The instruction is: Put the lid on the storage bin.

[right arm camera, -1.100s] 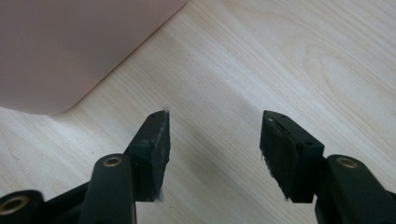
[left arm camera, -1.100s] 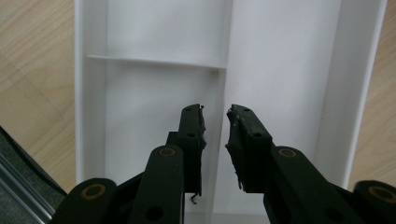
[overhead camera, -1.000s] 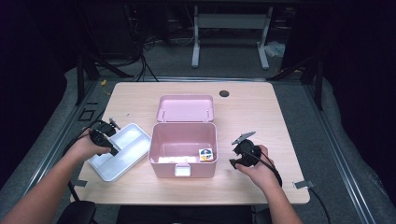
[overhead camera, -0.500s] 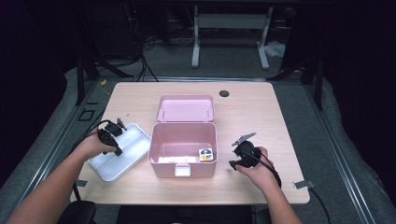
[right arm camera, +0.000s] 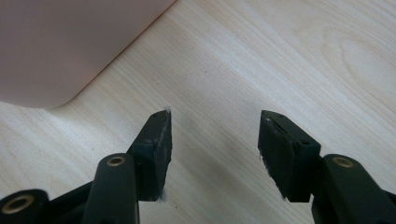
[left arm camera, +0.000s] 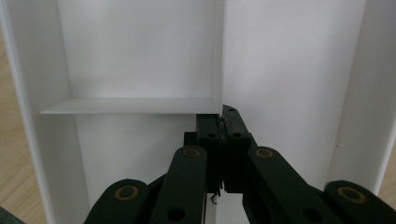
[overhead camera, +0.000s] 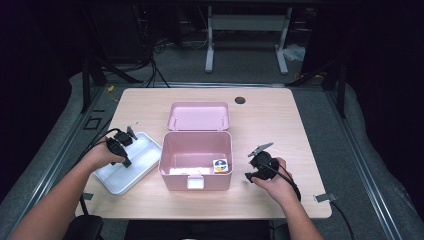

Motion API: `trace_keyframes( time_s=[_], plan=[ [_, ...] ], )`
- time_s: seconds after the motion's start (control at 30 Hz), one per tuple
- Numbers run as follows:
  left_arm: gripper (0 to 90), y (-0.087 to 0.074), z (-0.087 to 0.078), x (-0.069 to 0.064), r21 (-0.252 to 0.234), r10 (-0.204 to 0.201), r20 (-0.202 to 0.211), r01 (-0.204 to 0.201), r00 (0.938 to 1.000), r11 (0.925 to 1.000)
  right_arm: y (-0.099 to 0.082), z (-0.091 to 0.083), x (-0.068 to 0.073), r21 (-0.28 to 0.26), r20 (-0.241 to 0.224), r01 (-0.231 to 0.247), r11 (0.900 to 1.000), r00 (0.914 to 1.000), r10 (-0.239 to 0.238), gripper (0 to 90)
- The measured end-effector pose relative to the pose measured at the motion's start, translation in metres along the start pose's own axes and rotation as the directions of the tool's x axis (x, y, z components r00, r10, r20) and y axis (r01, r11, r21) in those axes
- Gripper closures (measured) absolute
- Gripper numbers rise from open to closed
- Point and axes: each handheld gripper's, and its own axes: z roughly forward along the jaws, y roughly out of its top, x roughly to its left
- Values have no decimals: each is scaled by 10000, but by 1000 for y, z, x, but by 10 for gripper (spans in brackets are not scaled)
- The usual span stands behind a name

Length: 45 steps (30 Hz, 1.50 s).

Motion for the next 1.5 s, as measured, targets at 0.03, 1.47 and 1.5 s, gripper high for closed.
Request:
trace_keyframes(
  time_s=[0.03, 1.47, 1.5],
  plan=[
    [890, 0, -2, 0, 18, 27, 4, -27, 10000, 10000, 0, 0, 0, -14, -20, -21, 10000, 10000, 21, 446],
    [892, -7, -114, -25, -750, 1066, -529, -1104, 9929, 9911, 0, -1, 0, -269, 67, 7, 9996, 10000, -6, 450],
    [891, -6, -116, -27, -754, 1131, -548, -1170, 9921, 9903, 0, -1, 0, -268, 59, -11, 9996, 10000, 13, 450]
  ],
)
